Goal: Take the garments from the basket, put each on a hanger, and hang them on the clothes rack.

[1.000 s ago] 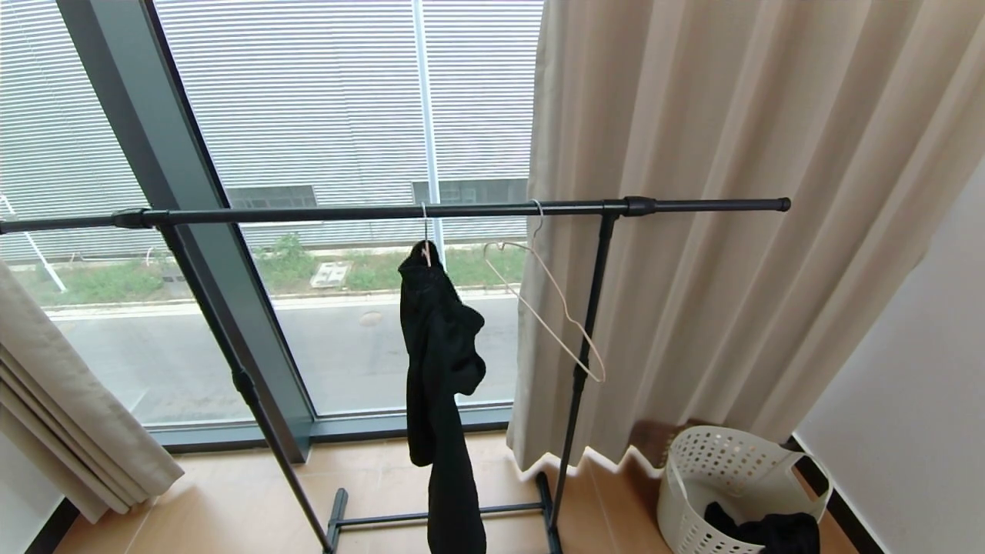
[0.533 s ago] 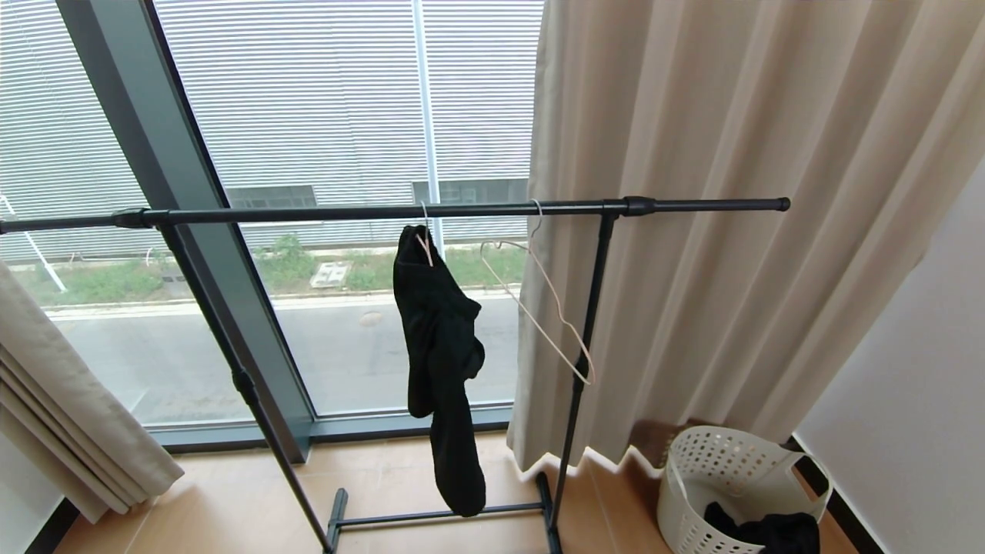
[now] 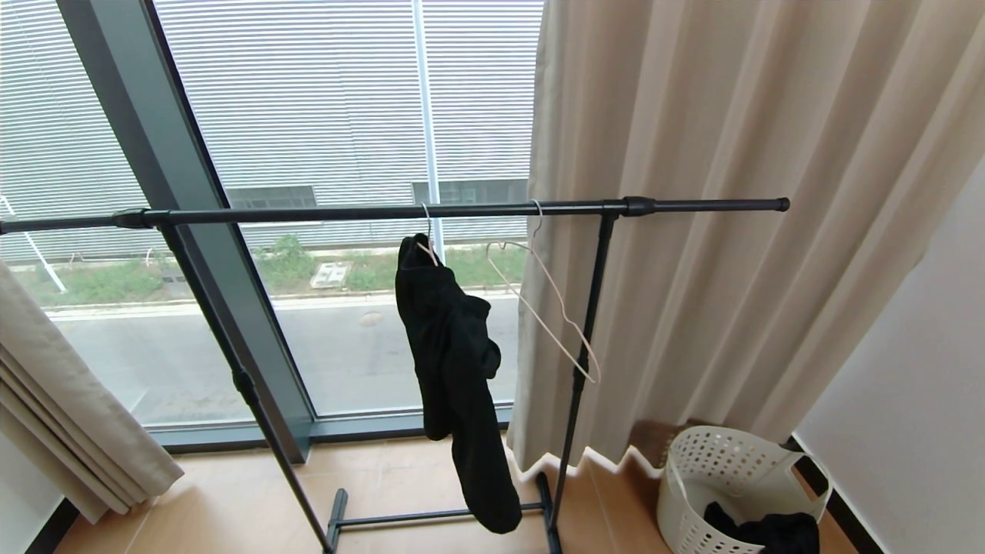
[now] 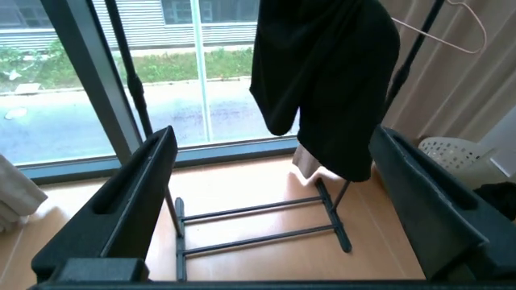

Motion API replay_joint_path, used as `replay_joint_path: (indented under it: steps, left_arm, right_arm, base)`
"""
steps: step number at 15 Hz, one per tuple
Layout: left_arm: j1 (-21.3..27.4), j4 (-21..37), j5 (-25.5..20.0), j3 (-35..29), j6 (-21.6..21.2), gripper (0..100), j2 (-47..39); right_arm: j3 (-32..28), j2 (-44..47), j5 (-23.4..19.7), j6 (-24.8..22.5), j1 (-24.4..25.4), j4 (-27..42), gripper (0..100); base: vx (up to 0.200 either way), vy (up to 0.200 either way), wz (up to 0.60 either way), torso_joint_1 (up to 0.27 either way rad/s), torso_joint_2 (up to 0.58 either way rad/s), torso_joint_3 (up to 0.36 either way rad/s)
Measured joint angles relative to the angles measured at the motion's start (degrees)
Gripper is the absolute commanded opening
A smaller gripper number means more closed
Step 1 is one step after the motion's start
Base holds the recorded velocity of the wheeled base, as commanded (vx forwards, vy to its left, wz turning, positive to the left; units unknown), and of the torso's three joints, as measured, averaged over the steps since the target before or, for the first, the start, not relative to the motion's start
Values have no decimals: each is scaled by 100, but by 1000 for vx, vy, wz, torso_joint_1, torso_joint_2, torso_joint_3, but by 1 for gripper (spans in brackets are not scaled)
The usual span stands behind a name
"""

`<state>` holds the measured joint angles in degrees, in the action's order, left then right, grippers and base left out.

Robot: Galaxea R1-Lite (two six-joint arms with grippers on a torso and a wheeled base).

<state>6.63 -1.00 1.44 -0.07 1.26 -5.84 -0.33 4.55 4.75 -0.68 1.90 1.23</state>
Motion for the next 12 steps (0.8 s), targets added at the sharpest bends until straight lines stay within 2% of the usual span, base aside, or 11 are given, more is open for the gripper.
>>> replay_joint_path:
  steps: [3, 6, 8, 10, 12]
  left_arm:
    - [-46, 5, 107, 5, -44, 100, 46]
    - [-639, 13, 66, 7, -123, 100, 39]
    - [-858, 10, -13, 7, -126, 100, 105]
    - [-803, 10, -119, 7, -126, 100, 196]
    - [-623, 27, -527, 7, -116, 100, 315]
  right_arm:
    - [2, -290, 39, 4, -157, -15, 100]
    - [2, -389, -2, -10, -183, -11, 100]
    - [0, -411, -20, -2, -183, -23, 100]
    - [4, -414, -20, -2, -183, -26, 100]
    - [6, -419, -20, 0, -183, -48, 100]
  base:
    - [0, 0, 0, 0, 0, 0]
    - [0, 0, 0, 0, 0, 0]
    - [0, 0, 0, 0, 0, 0]
    - [0, 0, 0, 0, 0, 0]
    - [0, 0, 0, 0, 0, 0]
